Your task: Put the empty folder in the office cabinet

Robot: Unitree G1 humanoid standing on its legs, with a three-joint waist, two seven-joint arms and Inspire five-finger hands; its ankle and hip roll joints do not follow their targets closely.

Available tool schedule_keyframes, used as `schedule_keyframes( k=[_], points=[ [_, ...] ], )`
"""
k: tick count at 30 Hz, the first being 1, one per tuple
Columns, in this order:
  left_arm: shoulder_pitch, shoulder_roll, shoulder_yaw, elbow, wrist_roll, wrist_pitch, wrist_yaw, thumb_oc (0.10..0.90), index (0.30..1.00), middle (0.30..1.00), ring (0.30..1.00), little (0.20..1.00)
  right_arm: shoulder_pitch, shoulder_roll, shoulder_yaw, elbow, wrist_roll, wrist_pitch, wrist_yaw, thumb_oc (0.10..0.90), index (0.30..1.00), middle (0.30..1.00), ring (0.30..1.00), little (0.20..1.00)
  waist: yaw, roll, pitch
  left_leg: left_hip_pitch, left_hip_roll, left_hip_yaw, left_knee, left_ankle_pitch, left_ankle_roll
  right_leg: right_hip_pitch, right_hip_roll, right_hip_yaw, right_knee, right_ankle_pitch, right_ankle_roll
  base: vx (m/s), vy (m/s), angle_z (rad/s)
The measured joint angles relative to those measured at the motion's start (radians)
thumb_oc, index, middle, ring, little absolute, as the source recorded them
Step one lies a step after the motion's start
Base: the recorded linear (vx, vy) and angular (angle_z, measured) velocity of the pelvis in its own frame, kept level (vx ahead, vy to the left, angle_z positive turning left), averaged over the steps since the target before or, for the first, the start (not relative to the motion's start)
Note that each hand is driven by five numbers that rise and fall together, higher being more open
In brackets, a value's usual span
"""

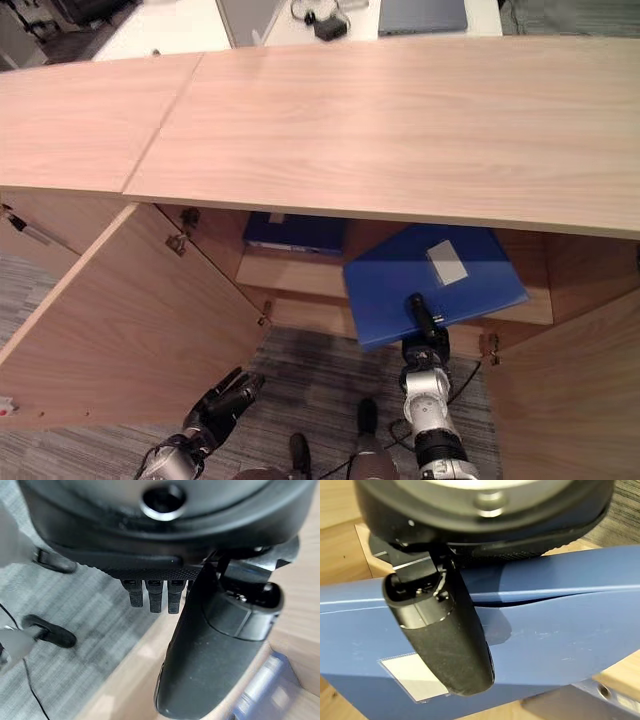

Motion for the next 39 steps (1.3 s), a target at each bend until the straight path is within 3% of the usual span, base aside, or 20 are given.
schedule_keyframes(
  k=[6, 11, 17, 27, 34, 39],
  points=[
    [-0.075, -0.056, 0.091, 0.160, 0.021, -0.011, 0.048, 0.800, 0.900, 0.900, 0.900, 0.900, -0.128, -0.025, -0.001, 0.003, 0.000, -0.013, -0.056, 0.400, 0.300, 0.300, 0.300, 0.300, 0.002, -0.019, 0.070, -0.096, 0.001, 0.004, 0.000, 0.021, -0.007, -0.100, 0.004, 0.009, 0.006, 0.022, -0.017, -0.03, -0.034, -0.03],
    [-0.100, -0.055, 0.096, 0.148, 0.216, -0.054, 0.110, 0.800, 0.900, 0.900, 0.900, 0.900, -0.304, -0.059, -0.003, -0.001, -0.001, -0.093, -0.085, 0.400, 0.300, 0.300, 0.300, 0.300, 0.018, 0.005, 0.130, -0.158, -0.001, 0.007, 0.000, 0.036, -0.009, -0.163, 0.004, 0.019, 0.006, 0.037, -0.026, -0.02, -0.022, -0.01],
    [-0.166, -0.054, 0.131, 0.170, 0.257, -0.095, 0.148, 0.800, 0.900, 0.900, 0.900, 0.900, -0.501, -0.167, -0.004, -0.001, -0.001, -0.146, -0.137, 0.400, 0.300, 0.300, 0.300, 0.300, 0.039, 0.034, 0.202, -0.223, -0.002, 0.004, 0.000, 0.049, -0.009, -0.227, 0.003, 0.016, 0.007, 0.058, -0.045, 0.00, -0.020, 0.02],
    [-0.190, -0.053, 0.129, 0.188, 0.261, -0.112, 0.150, 0.800, 0.900, 0.900, 0.900, 0.900, -0.642, -0.249, -0.066, 0.000, 0.000, -0.228, -0.205, 0.400, 0.300, 0.300, 0.300, 0.300, 0.056, 0.035, 0.206, -0.268, -0.006, 0.003, 0.000, 0.052, -0.011, -0.273, 0.000, 0.015, 0.007, 0.063, -0.051, 0.00, -0.008, 0.00],
    [-0.186, -0.035, 0.127, 0.186, 0.278, -0.118, 0.148, 0.800, 0.900, 0.900, 0.900, 0.900, -0.727, -0.311, -0.066, 0.117, 0.001, -0.223, -0.219, 0.400, 0.300, 0.300, 0.300, 0.300, 0.059, 0.036, 0.206, -0.296, -0.012, 0.003, 0.000, 0.061, -0.009, -0.301, -0.006, 0.018, 0.007, 0.068, -0.050, 0.00, -0.009, 0.00],
    [-0.187, -0.025, 0.126, 0.186, 0.279, -0.118, 0.147, 0.800, 0.900, 0.900, 0.900, 0.900, -0.803, -0.366, -0.055, 0.180, 0.018, -0.190, -0.226, 0.405, 0.307, 0.307, 0.307, 0.307, 0.060, 0.064, 0.220, -0.311, -0.016, 0.005, 0.000, 0.064, -0.007, -0.317, -0.009, 0.020, 0.007, 0.074, -0.048, 0.00, 0.000, 0.00]
  ],
)
